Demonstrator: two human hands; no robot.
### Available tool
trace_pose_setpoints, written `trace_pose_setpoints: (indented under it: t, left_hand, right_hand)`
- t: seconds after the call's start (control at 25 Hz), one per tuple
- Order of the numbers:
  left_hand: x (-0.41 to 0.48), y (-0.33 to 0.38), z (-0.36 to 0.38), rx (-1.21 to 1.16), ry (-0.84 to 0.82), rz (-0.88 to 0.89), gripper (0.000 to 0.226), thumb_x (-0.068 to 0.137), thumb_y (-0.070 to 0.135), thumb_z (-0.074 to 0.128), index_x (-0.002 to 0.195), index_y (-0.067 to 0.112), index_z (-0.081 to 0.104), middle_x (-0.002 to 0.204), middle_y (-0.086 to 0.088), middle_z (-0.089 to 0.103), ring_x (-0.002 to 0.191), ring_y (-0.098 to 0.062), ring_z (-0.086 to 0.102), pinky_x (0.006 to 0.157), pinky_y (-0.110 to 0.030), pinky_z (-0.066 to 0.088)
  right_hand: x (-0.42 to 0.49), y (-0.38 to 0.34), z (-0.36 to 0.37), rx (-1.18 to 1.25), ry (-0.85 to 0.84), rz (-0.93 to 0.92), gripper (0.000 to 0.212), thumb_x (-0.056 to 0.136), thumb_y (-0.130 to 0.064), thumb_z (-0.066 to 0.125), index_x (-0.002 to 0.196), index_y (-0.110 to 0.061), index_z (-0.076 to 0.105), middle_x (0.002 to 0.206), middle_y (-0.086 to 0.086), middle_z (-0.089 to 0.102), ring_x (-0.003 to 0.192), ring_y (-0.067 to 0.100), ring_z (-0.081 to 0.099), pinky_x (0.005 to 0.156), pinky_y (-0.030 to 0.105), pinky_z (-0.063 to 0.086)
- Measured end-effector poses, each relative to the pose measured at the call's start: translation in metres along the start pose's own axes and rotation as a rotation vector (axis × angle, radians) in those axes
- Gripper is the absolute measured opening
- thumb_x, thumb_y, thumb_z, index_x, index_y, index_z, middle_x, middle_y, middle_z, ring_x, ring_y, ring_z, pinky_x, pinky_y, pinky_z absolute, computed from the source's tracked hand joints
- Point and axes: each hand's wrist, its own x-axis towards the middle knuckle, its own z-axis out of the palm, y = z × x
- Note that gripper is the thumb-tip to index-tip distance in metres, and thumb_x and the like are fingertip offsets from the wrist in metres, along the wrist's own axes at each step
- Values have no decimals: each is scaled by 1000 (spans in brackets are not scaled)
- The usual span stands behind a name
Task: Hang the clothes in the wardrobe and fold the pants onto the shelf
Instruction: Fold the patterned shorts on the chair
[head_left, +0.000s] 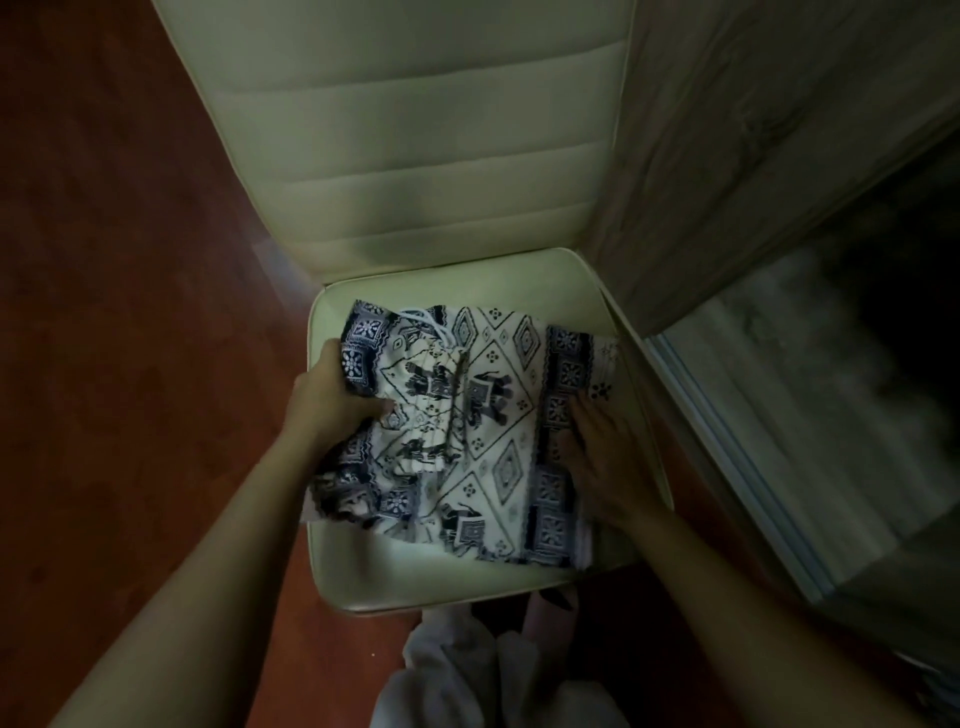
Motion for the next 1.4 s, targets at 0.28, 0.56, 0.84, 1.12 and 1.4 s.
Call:
trace_pose_setpoints:
  t: [0.28, 0.56, 0.84, 1.12, 1.4]
  left_hand:
    - [-52, 57, 32, 688, 477, 439, 67, 73, 3, 67, 133, 12, 41, 96, -20, 54, 71, -32, 56, 48, -34, 40]
    - [-105, 23, 147, 685, 340, 711, 67, 72, 23, 75, 133, 9, 49, 102, -14, 65, 84, -31, 62, 64, -39, 49]
    - [-94, -26, 116, 771, 259, 554, 87, 62, 40, 80, 140, 33, 40, 149, -11, 36, 137, -43, 24, 91, -74, 23]
    - [-51, -35, 46, 145, 223, 534, 64, 74, 45, 43, 137, 34, 38, 149, 0, 33, 137, -23, 27, 102, -68, 17]
    - [25, 13, 28, 173, 381, 44, 40, 95, 44, 42, 110, 9, 56, 112, -18, 52, 103, -36, 50, 79, -43, 43]
  right_hand:
    - [0, -44, -18, 856, -211, 303, 105, 63, -88, 14, 136, -17, 43, 135, 1, 51, 118, 9, 46, 88, 8, 36]
    - [20, -44, -29, 885, -29, 221, 80, 60, -89, 38, 109, -29, 59, 107, -12, 64, 104, 7, 61, 83, 20, 45]
    - [38, -34, -22, 119, 299, 207, 37, 95, -43, 43, 102, -13, 64, 95, 15, 69, 85, 32, 64, 69, 36, 52]
    - [-15, -25, -12, 343, 274, 262, 39, 84, -44, 59, 107, -13, 54, 95, -2, 58, 91, 21, 60, 69, 25, 40]
    - [48, -72, -30, 252, 343, 281, 32, 99, -41, 29, 99, -14, 46, 79, -3, 46, 72, 19, 45, 59, 30, 30]
